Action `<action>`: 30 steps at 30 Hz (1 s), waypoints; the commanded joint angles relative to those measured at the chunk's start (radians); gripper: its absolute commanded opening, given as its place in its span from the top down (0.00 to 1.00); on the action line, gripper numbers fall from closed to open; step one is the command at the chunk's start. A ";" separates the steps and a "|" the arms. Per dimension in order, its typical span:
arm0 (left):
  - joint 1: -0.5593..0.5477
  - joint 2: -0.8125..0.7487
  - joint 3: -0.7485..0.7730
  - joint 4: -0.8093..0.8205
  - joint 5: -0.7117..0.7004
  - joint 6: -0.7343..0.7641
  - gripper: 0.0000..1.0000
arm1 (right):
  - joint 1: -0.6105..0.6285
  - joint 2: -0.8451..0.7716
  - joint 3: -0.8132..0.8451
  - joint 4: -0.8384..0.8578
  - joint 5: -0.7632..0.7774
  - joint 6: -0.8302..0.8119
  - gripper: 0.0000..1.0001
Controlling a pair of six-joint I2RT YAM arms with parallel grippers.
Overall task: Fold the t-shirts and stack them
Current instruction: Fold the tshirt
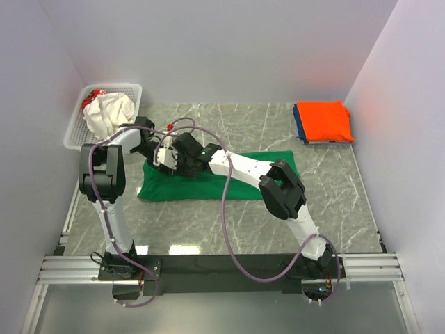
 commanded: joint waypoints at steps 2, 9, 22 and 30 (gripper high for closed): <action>0.013 0.012 -0.006 0.015 -0.002 0.008 0.99 | 0.011 0.018 0.046 -0.007 -0.025 0.025 0.53; 0.016 0.009 -0.012 0.021 0.002 0.012 0.99 | 0.014 0.044 0.051 -0.021 -0.050 0.044 0.52; 0.022 0.010 -0.006 0.015 -0.002 0.022 0.99 | 0.012 0.075 0.063 -0.024 -0.040 0.041 0.82; 0.026 0.007 0.003 0.006 -0.005 0.028 0.99 | 0.003 0.029 0.054 -0.016 -0.017 0.041 0.73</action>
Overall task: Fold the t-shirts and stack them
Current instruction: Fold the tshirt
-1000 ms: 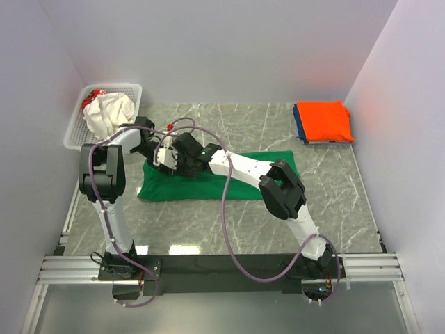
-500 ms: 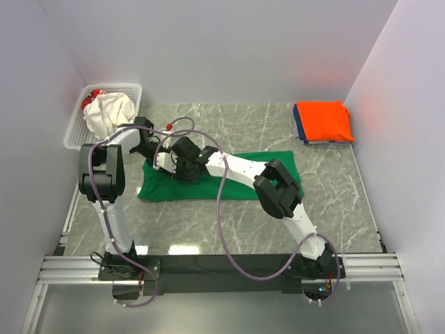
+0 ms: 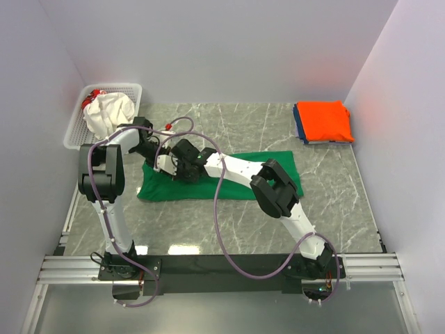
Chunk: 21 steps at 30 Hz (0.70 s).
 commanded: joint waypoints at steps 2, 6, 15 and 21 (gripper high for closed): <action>0.011 0.002 0.006 0.004 -0.017 0.021 0.99 | -0.007 -0.052 0.048 0.006 0.017 0.008 0.83; 0.011 -0.003 0.003 0.007 -0.015 0.021 0.99 | -0.013 -0.057 0.060 0.001 0.022 0.017 0.90; 0.011 0.004 0.015 0.001 -0.012 0.020 0.99 | -0.022 -0.063 0.065 0.004 0.028 0.029 1.00; 0.011 0.007 0.022 -0.005 -0.017 0.023 0.99 | -0.025 -0.071 0.066 0.009 0.028 0.029 1.00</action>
